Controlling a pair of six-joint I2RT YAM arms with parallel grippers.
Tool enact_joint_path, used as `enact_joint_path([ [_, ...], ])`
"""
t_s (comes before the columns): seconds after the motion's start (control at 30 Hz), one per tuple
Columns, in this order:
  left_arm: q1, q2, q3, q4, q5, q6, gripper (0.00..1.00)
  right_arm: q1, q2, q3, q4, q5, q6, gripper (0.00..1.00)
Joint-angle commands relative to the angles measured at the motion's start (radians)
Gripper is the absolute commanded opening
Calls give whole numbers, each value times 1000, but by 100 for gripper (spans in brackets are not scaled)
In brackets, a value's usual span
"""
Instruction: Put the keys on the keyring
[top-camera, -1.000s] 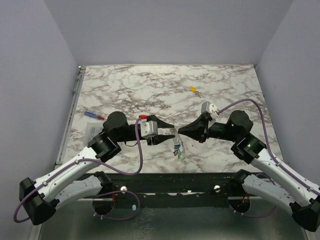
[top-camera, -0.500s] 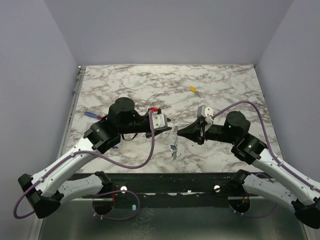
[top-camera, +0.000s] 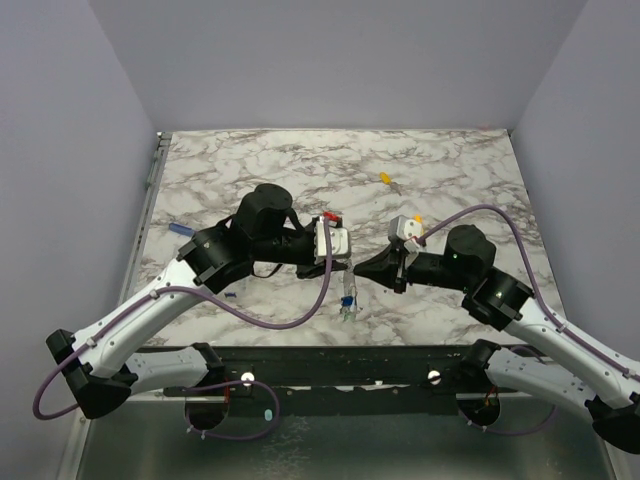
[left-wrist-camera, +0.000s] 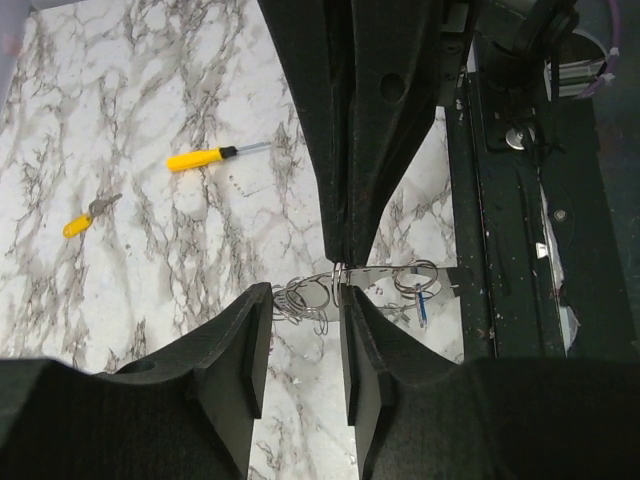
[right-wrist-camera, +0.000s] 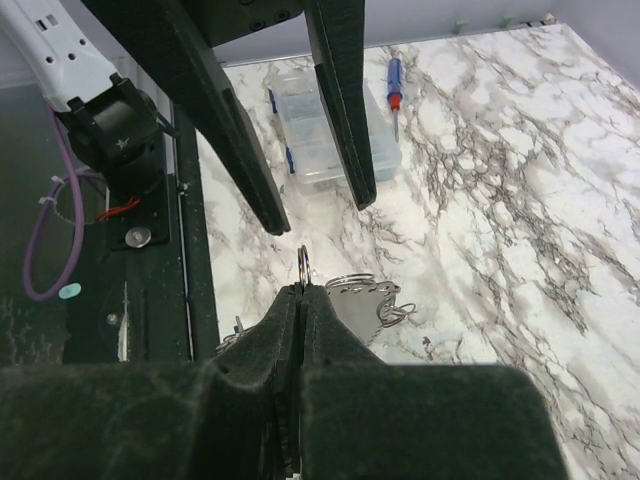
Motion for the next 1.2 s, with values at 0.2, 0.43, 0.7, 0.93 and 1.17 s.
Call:
enact_joint_path([
  [0.2, -32, 34, 50, -82, -31, 39, 42, 21, -4, 48, -2, 27, -23, 1],
  [0.43, -45, 63, 60, -81, -57, 50, 40, 29, -3, 51, -8, 17, -25, 1],
  [0.7, -54, 86, 70, -81, -62, 42, 34, 40, -6, 51, -11, 15, -29, 1],
  [0.93, -57, 86, 70, -86, -58, 44, 7, 46, -8, 51, -13, 20, -32, 1],
  [1.17, -59, 78, 72, -83, -63, 58, 0, 49, -11, 46, -1, 64, -22, 1],
])
